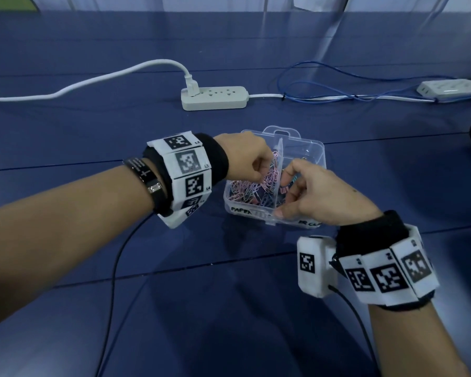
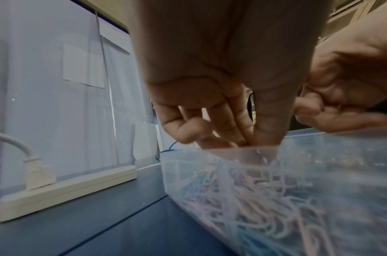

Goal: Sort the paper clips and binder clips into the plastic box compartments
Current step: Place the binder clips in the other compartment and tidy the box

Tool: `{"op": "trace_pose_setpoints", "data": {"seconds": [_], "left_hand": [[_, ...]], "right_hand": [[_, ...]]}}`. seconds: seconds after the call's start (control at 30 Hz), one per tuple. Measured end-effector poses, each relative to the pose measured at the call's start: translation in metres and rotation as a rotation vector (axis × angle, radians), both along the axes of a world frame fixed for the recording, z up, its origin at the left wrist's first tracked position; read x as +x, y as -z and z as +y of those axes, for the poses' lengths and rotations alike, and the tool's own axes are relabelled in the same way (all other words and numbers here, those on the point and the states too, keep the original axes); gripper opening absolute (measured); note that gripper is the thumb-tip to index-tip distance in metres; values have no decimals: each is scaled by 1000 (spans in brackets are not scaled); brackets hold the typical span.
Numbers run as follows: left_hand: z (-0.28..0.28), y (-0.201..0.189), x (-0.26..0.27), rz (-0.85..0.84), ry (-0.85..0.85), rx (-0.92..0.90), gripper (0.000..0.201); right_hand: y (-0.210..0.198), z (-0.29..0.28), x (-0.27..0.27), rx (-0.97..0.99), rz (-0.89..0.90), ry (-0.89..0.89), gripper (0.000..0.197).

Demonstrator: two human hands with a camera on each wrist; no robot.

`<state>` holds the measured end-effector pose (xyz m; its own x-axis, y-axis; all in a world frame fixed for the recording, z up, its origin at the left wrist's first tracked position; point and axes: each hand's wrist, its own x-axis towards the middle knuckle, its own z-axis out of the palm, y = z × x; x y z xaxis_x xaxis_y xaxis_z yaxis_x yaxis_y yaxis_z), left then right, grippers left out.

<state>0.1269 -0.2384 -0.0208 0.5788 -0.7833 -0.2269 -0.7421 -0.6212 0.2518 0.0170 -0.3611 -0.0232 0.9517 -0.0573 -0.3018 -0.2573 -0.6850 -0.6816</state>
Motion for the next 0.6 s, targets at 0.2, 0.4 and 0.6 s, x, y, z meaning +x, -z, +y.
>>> {"op": "trace_pose_setpoints", "data": {"seconds": [0.2,0.4,0.6], "left_hand": [[2,2,-4,-31,-3,-22,14],[-1,0,-20,-121,182,200,18],[-8,3,-18,-203,199,279,14]], "right_hand": [[0,0,1,6,4,-1,40],[1,-1,1,1,-5,2,38],[1,0,0,-13,-16,-4,36]]}}
